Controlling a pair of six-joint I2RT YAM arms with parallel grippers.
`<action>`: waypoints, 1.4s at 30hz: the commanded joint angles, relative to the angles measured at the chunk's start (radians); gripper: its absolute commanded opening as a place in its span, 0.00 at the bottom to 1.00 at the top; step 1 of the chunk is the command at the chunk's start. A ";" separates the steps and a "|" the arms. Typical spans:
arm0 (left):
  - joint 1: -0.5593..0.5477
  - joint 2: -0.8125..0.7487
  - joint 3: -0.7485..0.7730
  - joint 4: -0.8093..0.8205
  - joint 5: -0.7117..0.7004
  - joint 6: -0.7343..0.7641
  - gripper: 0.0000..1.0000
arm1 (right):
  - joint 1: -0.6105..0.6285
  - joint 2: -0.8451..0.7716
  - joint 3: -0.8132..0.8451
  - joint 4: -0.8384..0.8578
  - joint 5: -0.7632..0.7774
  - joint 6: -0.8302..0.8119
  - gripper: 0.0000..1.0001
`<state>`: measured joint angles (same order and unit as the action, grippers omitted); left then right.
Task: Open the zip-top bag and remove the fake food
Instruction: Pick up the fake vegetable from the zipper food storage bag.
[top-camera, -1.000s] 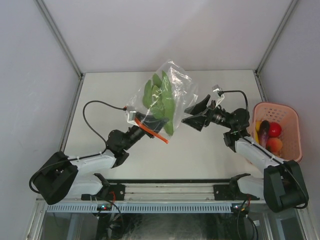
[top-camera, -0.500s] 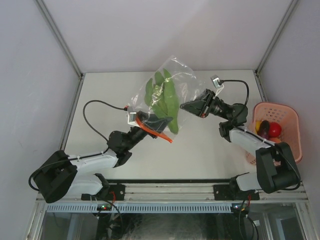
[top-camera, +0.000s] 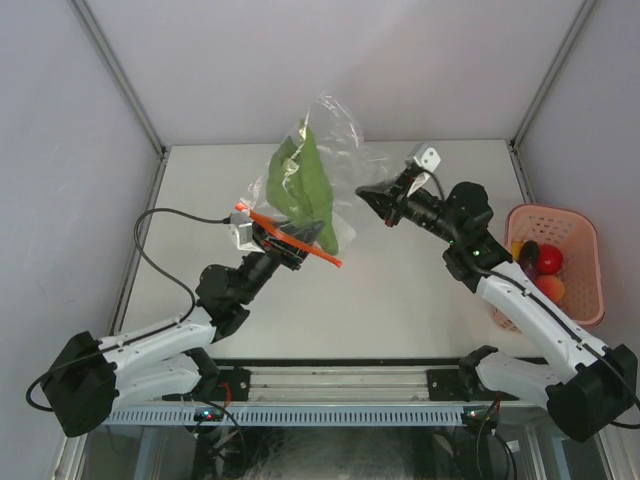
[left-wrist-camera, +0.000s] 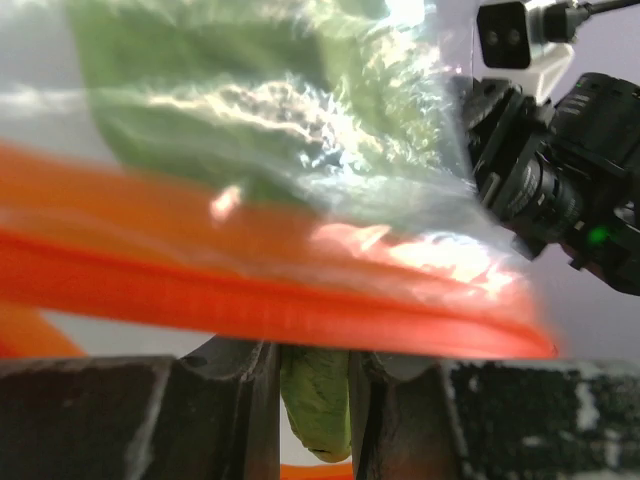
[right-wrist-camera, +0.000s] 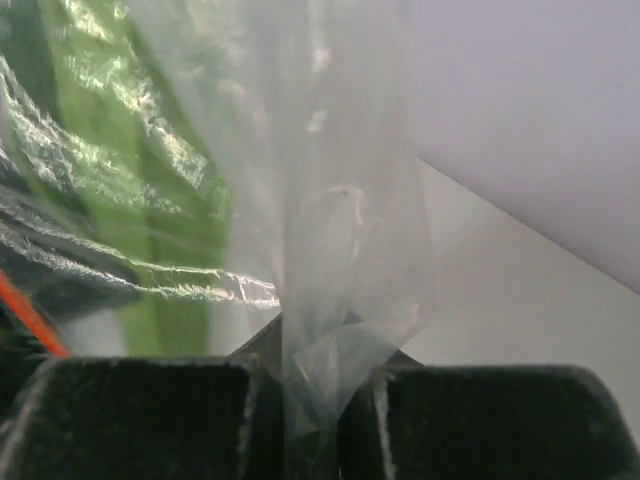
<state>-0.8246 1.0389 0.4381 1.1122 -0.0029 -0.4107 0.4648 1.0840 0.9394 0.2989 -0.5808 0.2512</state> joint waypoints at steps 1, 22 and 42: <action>0.024 -0.089 0.026 -0.131 -0.084 0.017 0.00 | 0.093 0.001 -0.016 -0.189 0.441 -0.504 0.00; 0.065 0.056 0.054 -0.390 0.416 -0.470 0.00 | -0.108 0.044 -0.035 -0.189 0.314 -0.258 0.00; 0.074 -0.054 -0.011 -0.822 0.561 -0.393 0.00 | -0.333 0.328 0.025 -0.334 0.196 -0.163 0.00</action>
<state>-0.7559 1.0821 0.4393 0.3199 0.5198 -0.8520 0.1387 1.3712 0.8970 0.0273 -0.3447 0.0826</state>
